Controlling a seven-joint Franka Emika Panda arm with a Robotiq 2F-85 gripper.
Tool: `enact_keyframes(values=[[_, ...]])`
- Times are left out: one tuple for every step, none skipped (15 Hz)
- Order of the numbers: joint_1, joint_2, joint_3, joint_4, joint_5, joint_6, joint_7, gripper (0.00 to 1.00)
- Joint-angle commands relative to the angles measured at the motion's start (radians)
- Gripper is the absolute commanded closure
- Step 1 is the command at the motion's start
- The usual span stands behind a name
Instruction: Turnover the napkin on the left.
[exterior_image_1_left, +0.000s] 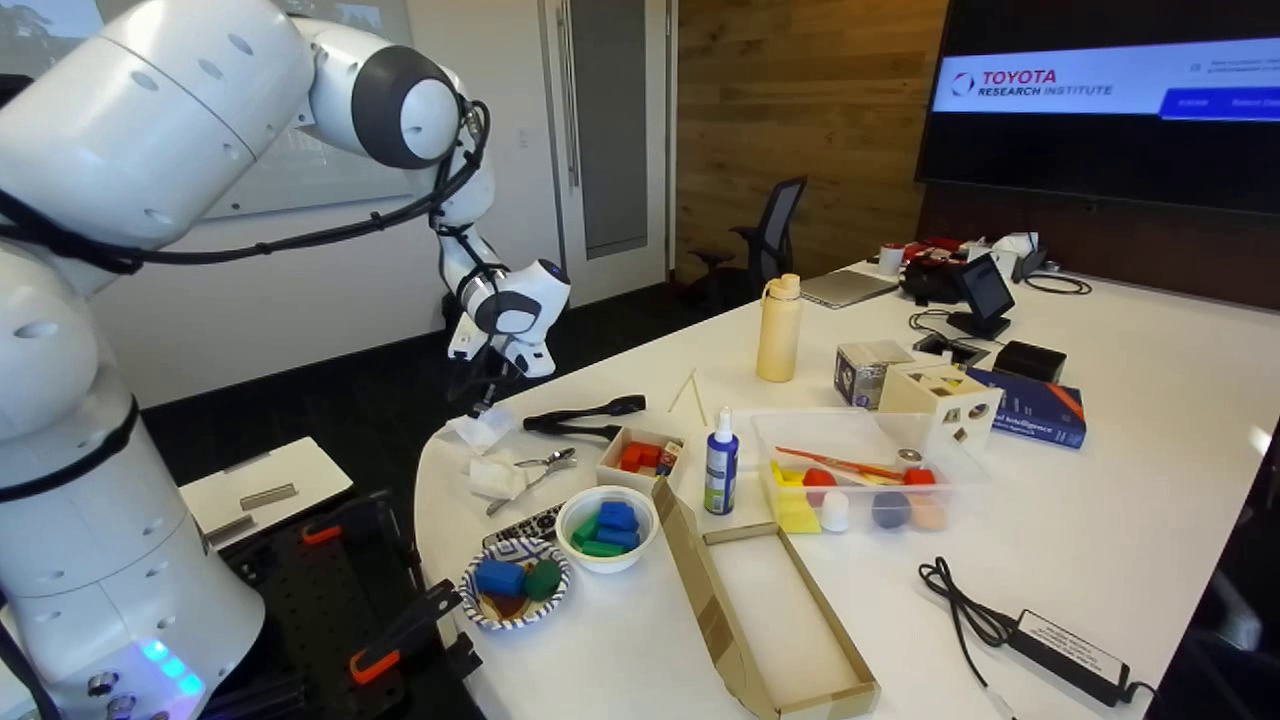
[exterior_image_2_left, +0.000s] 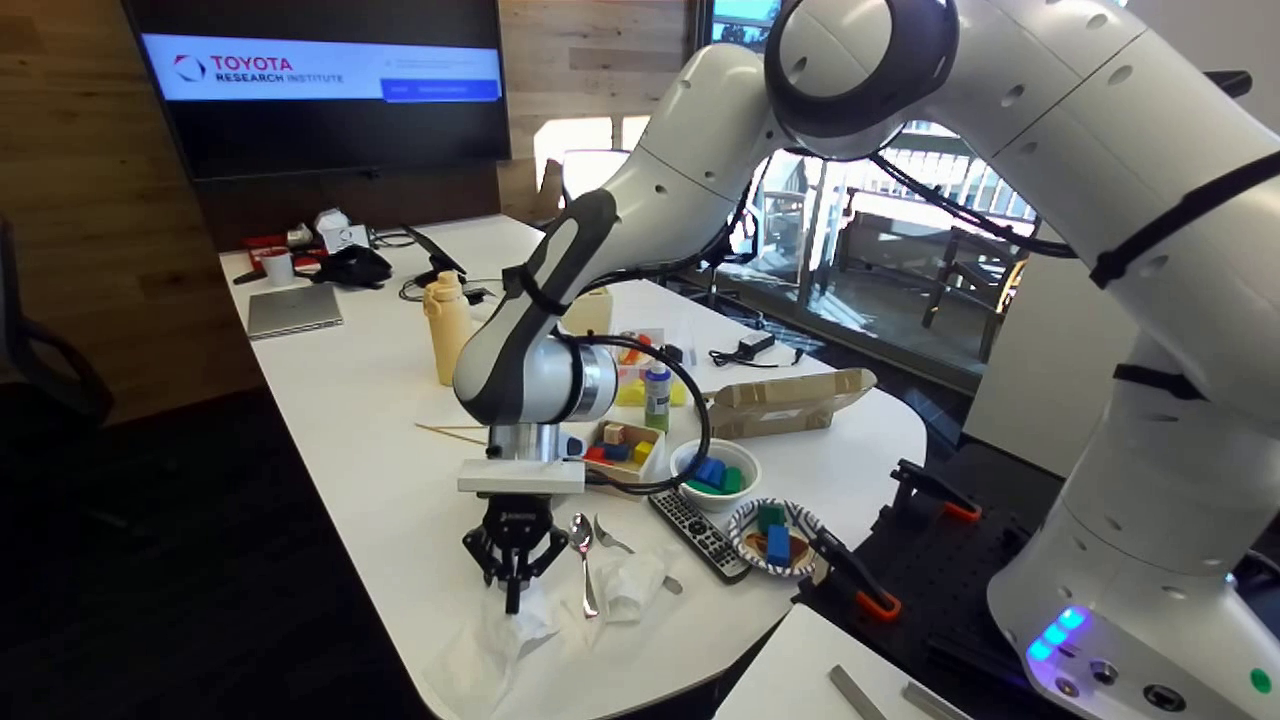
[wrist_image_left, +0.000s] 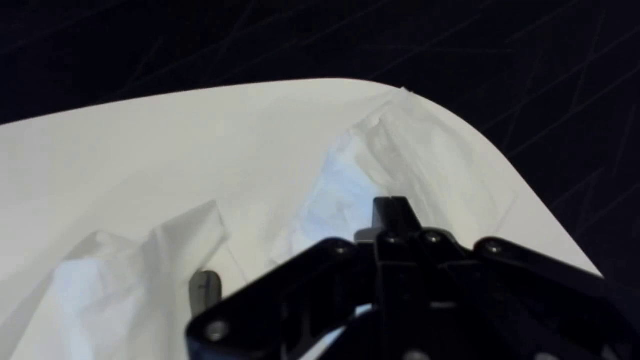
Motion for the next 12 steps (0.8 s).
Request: enact_keyframes(values=[[-0.08,-0.052,0.025,-0.042,0.046,-0.091,-0.2,1.0],[-0.095,-0.052,0.024,-0.04,0.053,-0.105,-0.249,1.0],[-0.11,-0.044,0.023,-0.03,0.058,-0.12,-0.296,1.0],[-0.121,-0.033,0.021,-0.017,0.06,-0.138,-0.336,1.0],[-0.132,-0.019,0.021,0.0,0.061,-0.155,-0.379,1.0],[-0.143,-0.01,0.022,0.01,0.062,-0.167,-0.422,1.0],[-0.152,-0.008,0.025,0.007,0.066,-0.157,-0.465,1.0],[-0.159,-0.01,0.029,0.002,0.071,-0.144,-0.501,1.0],[-0.161,-0.02,0.029,-0.011,0.075,-0.127,-0.527,1.0],[-0.161,-0.03,0.03,-0.022,0.077,-0.115,-0.549,1.0],[-0.156,-0.051,0.03,-0.044,0.079,-0.091,-0.562,1.0],[-0.151,-0.073,0.033,-0.069,0.082,-0.06,-0.571,1.0]])
